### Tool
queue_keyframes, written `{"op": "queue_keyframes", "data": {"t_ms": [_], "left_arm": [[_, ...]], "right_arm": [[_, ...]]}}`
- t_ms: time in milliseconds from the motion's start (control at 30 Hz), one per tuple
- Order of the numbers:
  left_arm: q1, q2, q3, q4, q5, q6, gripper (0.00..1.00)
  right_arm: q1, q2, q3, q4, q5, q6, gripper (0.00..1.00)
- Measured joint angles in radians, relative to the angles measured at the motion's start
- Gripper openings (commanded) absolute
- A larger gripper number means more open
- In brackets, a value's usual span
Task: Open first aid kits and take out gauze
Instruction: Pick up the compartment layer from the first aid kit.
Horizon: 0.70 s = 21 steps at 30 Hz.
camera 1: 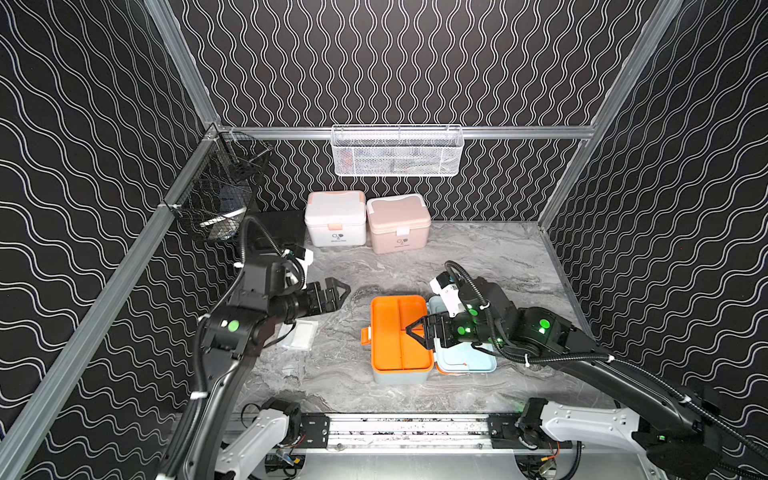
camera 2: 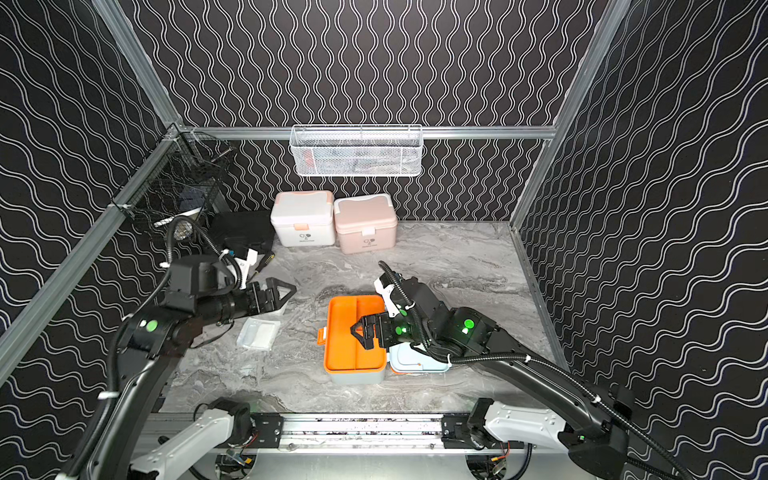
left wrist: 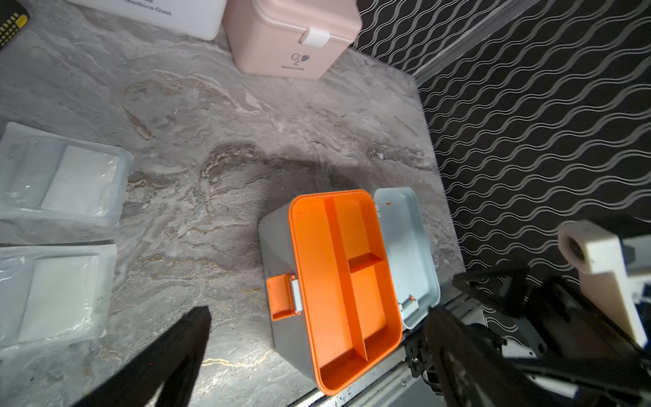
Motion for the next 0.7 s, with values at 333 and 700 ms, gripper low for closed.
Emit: {"op": "queue_keyframes", "data": {"t_ms": [333, 700], "left_arm": [[-0.001, -0.093, -0.19, 0.094, 0.068, -0.068, 0.99], [-0.002, -0.021, -0.299, 0.136, 0.084, -0.022, 0.99]], "right_arm": [[0.005, 0.097, 0.029, -0.002, 0.045, 0.01, 1.0], [0.006, 0.357, 0.163, -0.049, 0.251, 0.099, 1.0]]}}
